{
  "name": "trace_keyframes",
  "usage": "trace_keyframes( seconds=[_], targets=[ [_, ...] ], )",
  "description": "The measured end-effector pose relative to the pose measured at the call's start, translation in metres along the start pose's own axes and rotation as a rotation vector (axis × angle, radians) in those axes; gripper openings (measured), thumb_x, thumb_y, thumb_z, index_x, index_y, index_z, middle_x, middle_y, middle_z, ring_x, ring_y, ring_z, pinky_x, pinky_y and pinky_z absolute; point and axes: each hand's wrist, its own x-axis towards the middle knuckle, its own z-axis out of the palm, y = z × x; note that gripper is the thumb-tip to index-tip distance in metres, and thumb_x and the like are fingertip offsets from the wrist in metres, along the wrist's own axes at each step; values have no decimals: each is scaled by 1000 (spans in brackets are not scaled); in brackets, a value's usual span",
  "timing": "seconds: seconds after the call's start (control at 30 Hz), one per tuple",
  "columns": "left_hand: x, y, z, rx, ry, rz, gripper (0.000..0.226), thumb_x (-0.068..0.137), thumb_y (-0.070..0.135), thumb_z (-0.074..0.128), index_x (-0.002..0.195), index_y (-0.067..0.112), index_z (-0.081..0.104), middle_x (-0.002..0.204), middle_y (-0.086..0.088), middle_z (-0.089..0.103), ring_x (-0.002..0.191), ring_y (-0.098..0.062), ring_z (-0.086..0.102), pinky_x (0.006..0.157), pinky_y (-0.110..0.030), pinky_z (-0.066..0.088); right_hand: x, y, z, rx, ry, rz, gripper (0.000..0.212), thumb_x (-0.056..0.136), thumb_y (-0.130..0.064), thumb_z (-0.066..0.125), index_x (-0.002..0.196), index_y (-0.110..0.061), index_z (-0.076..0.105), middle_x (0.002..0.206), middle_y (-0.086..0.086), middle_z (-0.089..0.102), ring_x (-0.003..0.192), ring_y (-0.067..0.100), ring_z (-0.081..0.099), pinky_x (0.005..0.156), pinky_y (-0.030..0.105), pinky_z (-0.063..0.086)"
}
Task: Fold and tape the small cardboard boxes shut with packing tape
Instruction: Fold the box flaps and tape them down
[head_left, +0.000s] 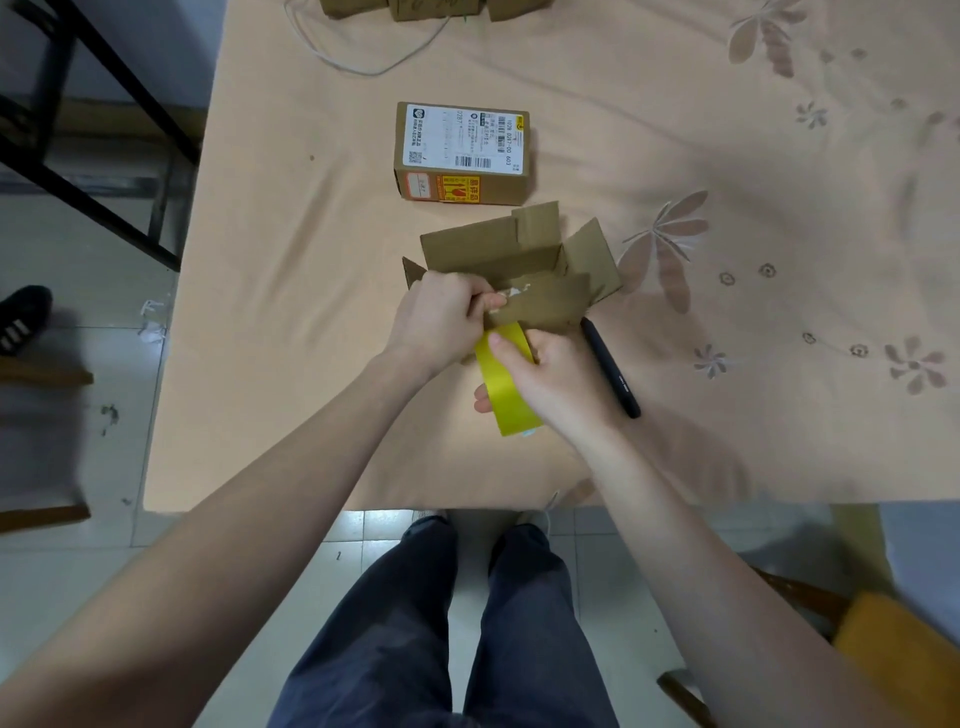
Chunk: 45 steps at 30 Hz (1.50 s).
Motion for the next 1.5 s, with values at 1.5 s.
trace_keyframes(
  seconds=[1.5],
  targets=[
    [23, 5, 9, 321, -45, 268, 22, 83, 31, 56, 94, 13, 52, 94, -2, 59, 92, -27, 58, 79, -32, 27, 62, 79, -88, -730, 290, 12, 31, 88, -25, 60, 112, -6, 53, 115, 15, 52, 113, 33, 47, 91, 37, 40]
  ],
)
